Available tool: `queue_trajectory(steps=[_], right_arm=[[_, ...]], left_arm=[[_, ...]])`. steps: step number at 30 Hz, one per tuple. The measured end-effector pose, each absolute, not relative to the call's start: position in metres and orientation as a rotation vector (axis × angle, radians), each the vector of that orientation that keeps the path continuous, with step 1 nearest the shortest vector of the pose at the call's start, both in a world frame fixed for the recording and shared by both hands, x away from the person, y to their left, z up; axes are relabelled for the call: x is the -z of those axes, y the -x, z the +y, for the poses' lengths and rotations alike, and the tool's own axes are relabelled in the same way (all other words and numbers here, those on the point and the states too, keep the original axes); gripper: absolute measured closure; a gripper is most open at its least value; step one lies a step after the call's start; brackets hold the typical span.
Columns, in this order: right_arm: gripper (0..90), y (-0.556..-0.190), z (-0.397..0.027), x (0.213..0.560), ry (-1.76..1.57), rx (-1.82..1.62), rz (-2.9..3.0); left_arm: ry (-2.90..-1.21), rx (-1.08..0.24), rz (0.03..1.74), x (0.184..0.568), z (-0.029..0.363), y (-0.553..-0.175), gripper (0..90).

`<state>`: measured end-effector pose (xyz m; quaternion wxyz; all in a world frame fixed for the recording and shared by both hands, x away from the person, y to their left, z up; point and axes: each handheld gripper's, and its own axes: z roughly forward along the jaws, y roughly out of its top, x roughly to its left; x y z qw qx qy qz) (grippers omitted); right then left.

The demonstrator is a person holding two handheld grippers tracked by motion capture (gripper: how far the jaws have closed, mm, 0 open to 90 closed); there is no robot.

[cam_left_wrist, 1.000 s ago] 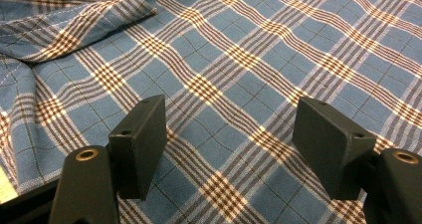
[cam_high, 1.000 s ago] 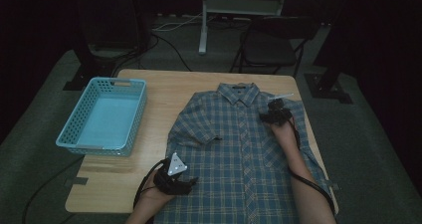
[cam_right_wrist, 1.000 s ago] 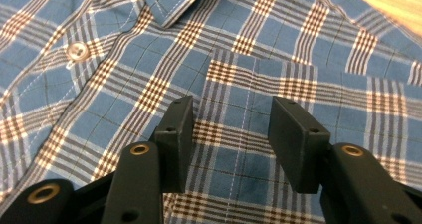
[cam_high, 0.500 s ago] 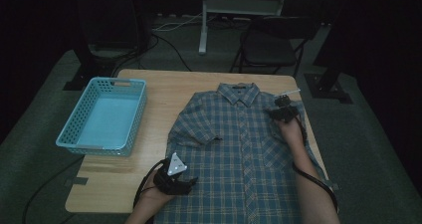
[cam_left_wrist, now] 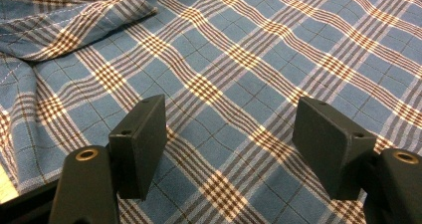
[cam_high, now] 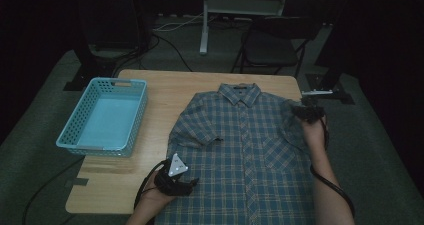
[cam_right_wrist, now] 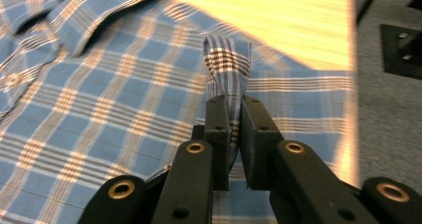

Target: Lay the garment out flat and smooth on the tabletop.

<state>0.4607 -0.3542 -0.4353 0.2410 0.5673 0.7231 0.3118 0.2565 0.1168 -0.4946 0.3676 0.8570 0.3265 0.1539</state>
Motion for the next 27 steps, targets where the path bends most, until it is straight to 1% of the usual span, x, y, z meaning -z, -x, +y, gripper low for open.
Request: queue_trajectory(steps=[7, 8, 9, 10, 11, 14, 21, 23, 24, 27], right_arm=[[83.4, -0.446, -0.399, 0.418, -1.646, -0.834, 1.843], [83.4, -0.446, -0.399, 0.418, -1.646, -0.834, 1.843], [83.4, -0.444, -0.405, 0.416, -1.656, -0.822, 1.827], [83.4, -0.438, -0.421, 0.413, -1.681, -0.802, 1.797], [83.4, -0.438, -0.421, 0.413, -1.681, -0.802, 1.797], [83.4, -0.431, -0.44, 0.411, -1.724, -0.775, 1.752], [83.4, -0.413, -0.484, 0.415, -1.842, -0.718, 1.629], [83.4, -0.411, -0.488, 0.416, -1.846, -0.706, 1.621], [83.3, -0.407, -0.497, 0.421, -1.861, -0.657, 1.615], [82.5, -0.401, -0.509, 0.43, -1.892, -0.631, 1.604]], left_arm=[[-2.201, -0.395, 0.839, 0.495, 0.117, -0.257, 30.5], [-2.201, -0.395, 0.839, 0.495, 0.117, -0.257, 30.5], [-2.202, -0.395, 0.839, 0.495, 0.117, -0.256, 30.5], [-2.201, -0.395, 0.839, 0.495, 0.117, -0.257, 30.5], [-2.201, -0.395, 0.839, 0.495, 0.117, -0.257, 30.6], [-2.201, -0.395, 0.839, 0.495, 0.117, -0.257, 30.5], [-2.202, -0.396, 0.838, 0.495, 0.117, -0.257, 30.6], [-2.201, -0.396, 0.839, 0.495, 0.117, -0.257, 30.5], [-2.202, -0.395, 0.839, 0.495, 0.117, -0.257, 30.5], [-2.201, -0.395, 0.839, 0.495, 0.117, -0.257, 30.5]])
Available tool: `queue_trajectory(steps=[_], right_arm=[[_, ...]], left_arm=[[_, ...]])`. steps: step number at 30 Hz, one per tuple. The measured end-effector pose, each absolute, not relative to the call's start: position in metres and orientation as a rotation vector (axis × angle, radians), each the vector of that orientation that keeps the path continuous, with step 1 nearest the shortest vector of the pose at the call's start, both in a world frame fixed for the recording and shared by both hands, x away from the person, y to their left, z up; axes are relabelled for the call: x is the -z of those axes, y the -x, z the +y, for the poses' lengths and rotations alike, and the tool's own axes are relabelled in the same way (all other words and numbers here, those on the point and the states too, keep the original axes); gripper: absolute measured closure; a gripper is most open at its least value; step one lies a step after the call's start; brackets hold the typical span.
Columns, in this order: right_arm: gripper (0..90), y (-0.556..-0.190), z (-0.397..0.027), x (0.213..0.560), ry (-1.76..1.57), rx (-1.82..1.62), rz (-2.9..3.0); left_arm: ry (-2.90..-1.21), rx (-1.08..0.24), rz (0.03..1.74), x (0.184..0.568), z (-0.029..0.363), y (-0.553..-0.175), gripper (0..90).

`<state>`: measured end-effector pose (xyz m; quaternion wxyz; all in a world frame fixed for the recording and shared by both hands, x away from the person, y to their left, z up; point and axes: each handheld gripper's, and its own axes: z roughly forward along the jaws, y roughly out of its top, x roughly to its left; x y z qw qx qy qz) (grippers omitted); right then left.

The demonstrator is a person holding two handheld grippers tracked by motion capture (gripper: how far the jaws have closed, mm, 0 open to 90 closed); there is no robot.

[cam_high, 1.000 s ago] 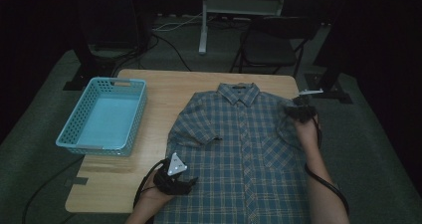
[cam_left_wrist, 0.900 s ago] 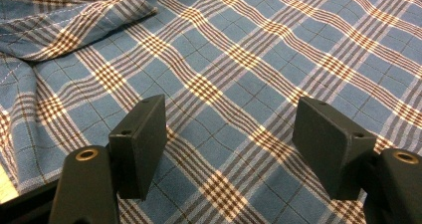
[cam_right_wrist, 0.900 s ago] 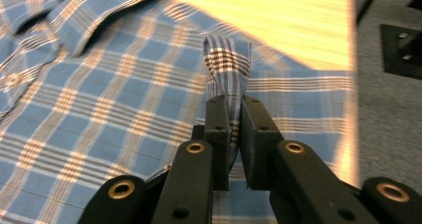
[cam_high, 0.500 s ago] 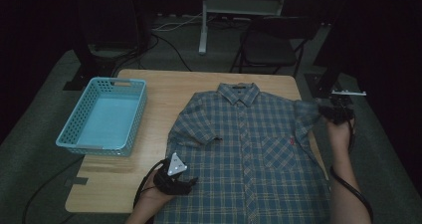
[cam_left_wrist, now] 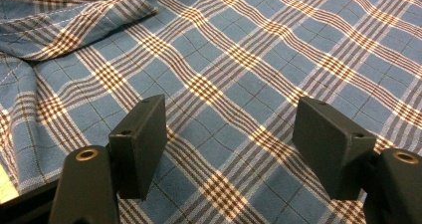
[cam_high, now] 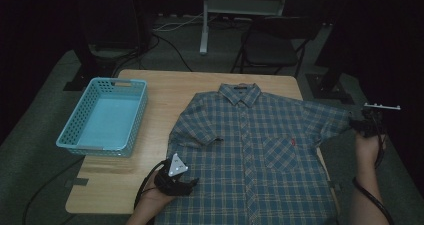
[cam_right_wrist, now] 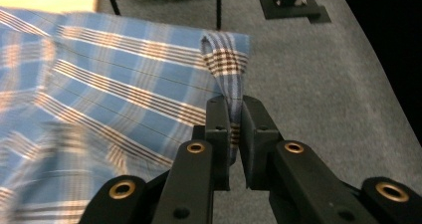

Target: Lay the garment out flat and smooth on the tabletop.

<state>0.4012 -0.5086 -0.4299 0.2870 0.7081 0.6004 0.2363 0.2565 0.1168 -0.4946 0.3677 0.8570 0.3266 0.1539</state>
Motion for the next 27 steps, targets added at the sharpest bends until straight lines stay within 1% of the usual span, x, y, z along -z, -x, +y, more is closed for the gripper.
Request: queue_trajectory(steps=[2, 4, 7, 10, 12, 14, 22, 27], right_arm=[[76.4, -0.399, -0.514, 0.436, -1.912, -0.622, 1.595], [63.2, -0.397, -0.517, 0.443, -1.925, -0.591, 1.555], [49.9, -0.395, -0.521, 0.449, -1.986, -0.624, 1.503], [42.0, -0.393, -0.519, 0.455, -2.027, -0.671, 1.474], [38.7, -0.393, -0.514, 0.457, -2.04, -0.719, 1.475], [31.7, -0.394, -0.506, 0.459, -2.046, -0.763, 1.489], [20.6, -0.397, -0.464, 0.459, -1.985, -0.893, 1.586], [18.1, -0.389, -0.434, 0.457, -1.906, -0.967, 1.66]], left_arm=[[-2.201, -0.395, 0.84, 0.495, 0.117, -0.256, 30.5], [-2.202, -0.395, 0.839, 0.495, 0.117, -0.257, 30.6], [-2.202, -0.395, 0.839, 0.495, 0.117, -0.257, 30.6], [-2.201, -0.396, 0.839, 0.495, 0.117, -0.257, 30.5], [-2.202, -0.396, 0.839, 0.495, 0.117, -0.257, 30.5], [-2.202, -0.395, 0.839, 0.495, 0.117, -0.257, 30.5], [-2.201, -0.395, 0.84, 0.495, 0.117, -0.257, 30.5], [-2.2, -0.395, 0.84, 0.495, 0.117, -0.256, 30.6]])
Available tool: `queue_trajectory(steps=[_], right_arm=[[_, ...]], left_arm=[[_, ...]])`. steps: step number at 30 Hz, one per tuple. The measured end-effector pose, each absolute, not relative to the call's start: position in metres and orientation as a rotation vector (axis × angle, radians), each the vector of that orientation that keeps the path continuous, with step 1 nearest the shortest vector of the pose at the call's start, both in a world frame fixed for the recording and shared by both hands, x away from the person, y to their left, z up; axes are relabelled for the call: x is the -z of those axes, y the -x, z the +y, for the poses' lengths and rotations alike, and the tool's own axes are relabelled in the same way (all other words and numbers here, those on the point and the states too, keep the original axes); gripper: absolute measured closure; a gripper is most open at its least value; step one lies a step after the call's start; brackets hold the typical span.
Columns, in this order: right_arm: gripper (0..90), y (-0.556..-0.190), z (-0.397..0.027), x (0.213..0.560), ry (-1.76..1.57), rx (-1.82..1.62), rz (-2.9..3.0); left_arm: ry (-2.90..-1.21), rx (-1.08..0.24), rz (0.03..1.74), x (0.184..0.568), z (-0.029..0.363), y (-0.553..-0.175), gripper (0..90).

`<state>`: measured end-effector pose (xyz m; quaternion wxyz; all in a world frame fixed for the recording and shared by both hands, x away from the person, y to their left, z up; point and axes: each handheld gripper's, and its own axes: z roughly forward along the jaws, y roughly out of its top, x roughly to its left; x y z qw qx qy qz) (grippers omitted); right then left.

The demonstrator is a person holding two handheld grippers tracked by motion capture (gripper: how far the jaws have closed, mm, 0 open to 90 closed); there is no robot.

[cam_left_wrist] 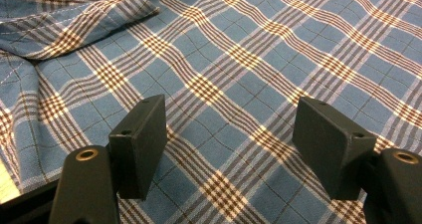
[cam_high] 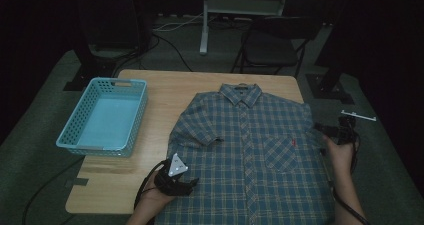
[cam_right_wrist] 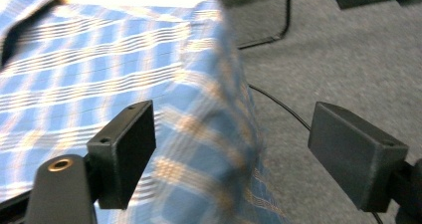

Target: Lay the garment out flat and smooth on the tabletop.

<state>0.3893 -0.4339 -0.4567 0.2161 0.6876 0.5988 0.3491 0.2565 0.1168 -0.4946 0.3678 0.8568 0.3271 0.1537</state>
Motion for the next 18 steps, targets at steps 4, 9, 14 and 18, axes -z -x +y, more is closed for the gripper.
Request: queue_trajectory(steps=[4, 9, 14, 18], right_arm=[[16.2, -0.376, -0.415, 0.457, -1.852, -1.023, 1.696], [15.4, -0.356, -0.393, 0.458, -1.775, -1.047, 1.739], [12.9, -0.336, -0.376, 0.459, -1.695, -1.065, 1.81], [13.0, -0.322, -0.361, 0.461, -1.643, -1.029, 1.867]], left_arm=[[-2.2, -0.394, 0.84, 0.495, 0.117, -0.256, 30.5], [-2.196, -0.393, 0.844, 0.495, 0.117, -0.256, 30.5], [-2.199, -0.394, 0.841, 0.495, 0.117, -0.256, 30.5], [-2.199, -0.394, 0.841, 0.495, 0.117, -0.256, 30.5]])
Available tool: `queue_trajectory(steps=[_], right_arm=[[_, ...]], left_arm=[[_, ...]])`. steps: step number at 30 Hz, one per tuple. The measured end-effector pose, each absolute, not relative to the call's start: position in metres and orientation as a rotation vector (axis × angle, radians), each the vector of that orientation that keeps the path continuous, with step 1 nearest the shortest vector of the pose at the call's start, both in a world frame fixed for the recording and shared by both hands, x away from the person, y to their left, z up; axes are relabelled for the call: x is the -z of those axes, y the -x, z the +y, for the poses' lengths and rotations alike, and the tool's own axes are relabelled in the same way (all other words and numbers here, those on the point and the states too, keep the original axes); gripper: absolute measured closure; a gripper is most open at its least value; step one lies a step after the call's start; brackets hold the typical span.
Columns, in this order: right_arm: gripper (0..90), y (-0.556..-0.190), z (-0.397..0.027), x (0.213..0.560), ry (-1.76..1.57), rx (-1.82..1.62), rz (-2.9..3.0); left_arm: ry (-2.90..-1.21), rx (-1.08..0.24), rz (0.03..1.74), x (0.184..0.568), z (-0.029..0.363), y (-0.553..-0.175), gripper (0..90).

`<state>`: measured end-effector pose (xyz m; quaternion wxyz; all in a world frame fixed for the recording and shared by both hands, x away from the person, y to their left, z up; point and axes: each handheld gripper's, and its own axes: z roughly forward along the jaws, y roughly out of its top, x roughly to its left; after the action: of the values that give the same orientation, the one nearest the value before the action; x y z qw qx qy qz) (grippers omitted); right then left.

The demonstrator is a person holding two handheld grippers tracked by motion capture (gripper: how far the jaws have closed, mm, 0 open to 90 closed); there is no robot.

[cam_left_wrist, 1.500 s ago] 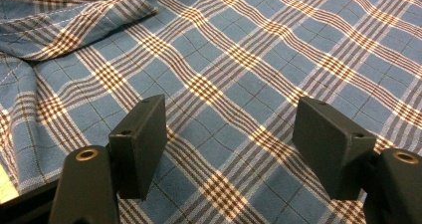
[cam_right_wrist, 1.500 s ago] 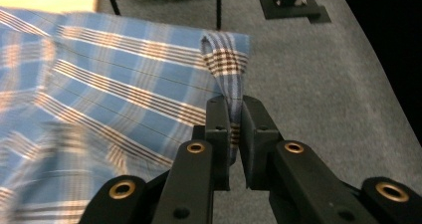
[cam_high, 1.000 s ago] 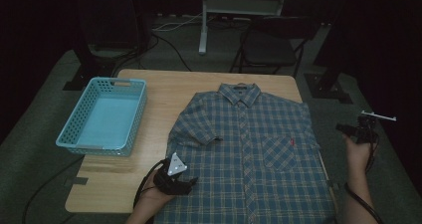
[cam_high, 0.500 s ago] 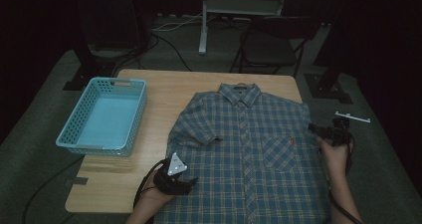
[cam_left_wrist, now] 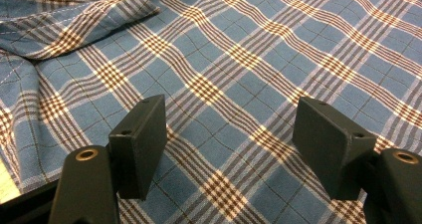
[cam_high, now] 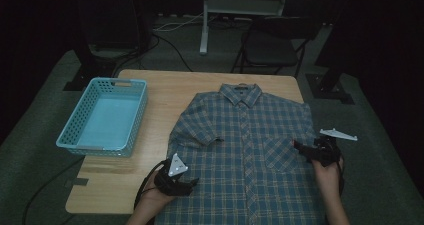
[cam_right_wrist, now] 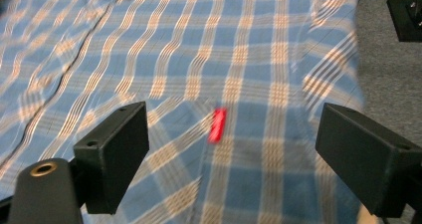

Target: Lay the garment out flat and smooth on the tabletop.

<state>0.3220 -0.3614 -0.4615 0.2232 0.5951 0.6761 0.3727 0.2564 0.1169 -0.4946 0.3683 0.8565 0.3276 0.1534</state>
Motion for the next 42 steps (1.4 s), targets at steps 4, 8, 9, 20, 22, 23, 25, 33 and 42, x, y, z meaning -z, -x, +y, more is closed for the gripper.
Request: queue_trajectory(steps=[4, 8, 9, 20, 22, 23, 25, 33, 42], right_arm=[[13.0, -0.305, -0.349, 0.464, -1.617, -1.044, 1.888], [13.1, -0.289, -0.341, 0.467, -1.587, -1.043, 1.892], [13.3, -0.286, -0.34, 0.468, -1.579, -1.047, 1.897], [13.3, -0.238, -0.332, 0.484, -1.569, -1.042, 1.896], [13.4, -0.228, -0.332, 0.487, -1.575, -1.058, 1.882], [13.4, -0.224, -0.332, 0.489, -1.571, -1.07, 1.886], [13.6, -0.217, -0.332, 0.493, -1.557, -1.071, 1.893], [13.7, -0.188, -0.334, 0.507, -1.537, -1.08, 1.893], [13.7, -0.17, -0.331, 0.516, -1.475, -1.012, 1.834]], left_arm=[[-2.2, -0.394, 0.841, 0.495, 0.117, -0.256, 30.5], [-2.2, -0.394, 0.841, 0.495, 0.117, -0.256, 30.5], [-2.2, -0.394, 0.841, 0.495, 0.117, -0.256, 30.5], [-2.199, -0.393, 0.841, 0.495, 0.117, -0.257, 30.5], [-2.196, -0.392, 0.843, 0.495, 0.117, -0.257, 30.5], [-2.195, -0.39, 0.841, 0.495, 0.117, -0.257, 30.6], [-2.194, -0.385, 0.839, 0.495, 0.117, -0.258, 30.5], [-2.189, -0.35, 0.824, 0.485, 0.117, -0.269, 30.8], [-2.173, -0.421, 0.711, 0.449, 0.095, -0.289, 30.8]])
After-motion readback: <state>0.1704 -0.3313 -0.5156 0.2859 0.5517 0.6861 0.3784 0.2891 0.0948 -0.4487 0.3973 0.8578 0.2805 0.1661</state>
